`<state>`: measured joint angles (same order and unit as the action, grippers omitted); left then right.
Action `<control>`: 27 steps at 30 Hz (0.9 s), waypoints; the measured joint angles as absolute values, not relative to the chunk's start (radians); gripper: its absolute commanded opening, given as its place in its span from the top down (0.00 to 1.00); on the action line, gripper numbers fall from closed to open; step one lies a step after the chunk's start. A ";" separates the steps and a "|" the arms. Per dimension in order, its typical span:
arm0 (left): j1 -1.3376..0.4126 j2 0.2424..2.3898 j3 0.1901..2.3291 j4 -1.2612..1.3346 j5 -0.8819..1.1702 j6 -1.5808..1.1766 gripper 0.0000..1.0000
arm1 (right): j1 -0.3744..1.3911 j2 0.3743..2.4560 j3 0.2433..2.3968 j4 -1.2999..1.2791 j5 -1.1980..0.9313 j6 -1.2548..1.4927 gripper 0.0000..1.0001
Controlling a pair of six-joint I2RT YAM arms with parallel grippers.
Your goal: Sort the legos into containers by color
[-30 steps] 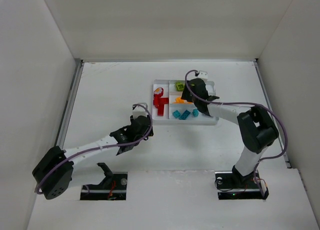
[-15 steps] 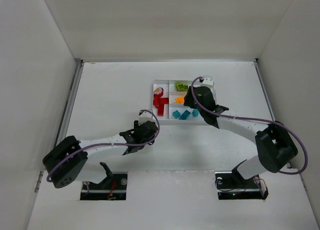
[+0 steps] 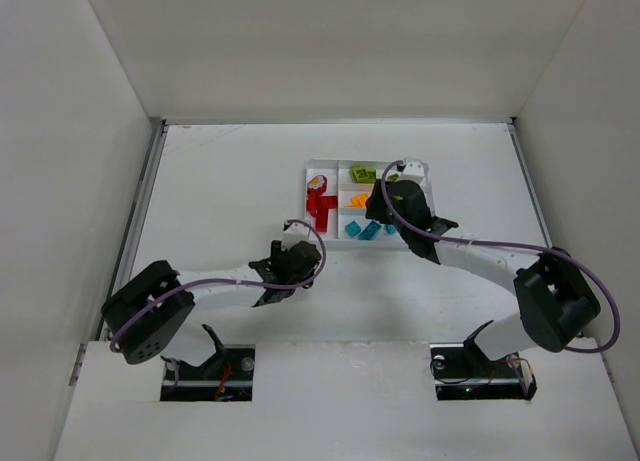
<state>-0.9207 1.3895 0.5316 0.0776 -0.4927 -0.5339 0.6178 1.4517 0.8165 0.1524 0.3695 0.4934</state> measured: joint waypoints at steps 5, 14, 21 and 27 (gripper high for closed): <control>-0.912 1.422 0.549 0.103 -0.501 -0.523 0.47 | 0.625 1.452 0.816 0.165 0.366 0.493 0.38; -0.908 1.471 0.577 0.145 -0.510 -0.512 0.52 | 0.630 1.454 0.816 0.169 0.358 0.494 0.38; -0.908 1.463 0.576 0.132 -0.509 -0.513 0.57 | 0.630 1.454 0.812 0.175 0.358 0.495 0.38; -0.908 1.437 0.574 0.102 -0.509 -0.515 0.66 | 0.630 1.454 0.802 0.184 0.356 0.498 0.38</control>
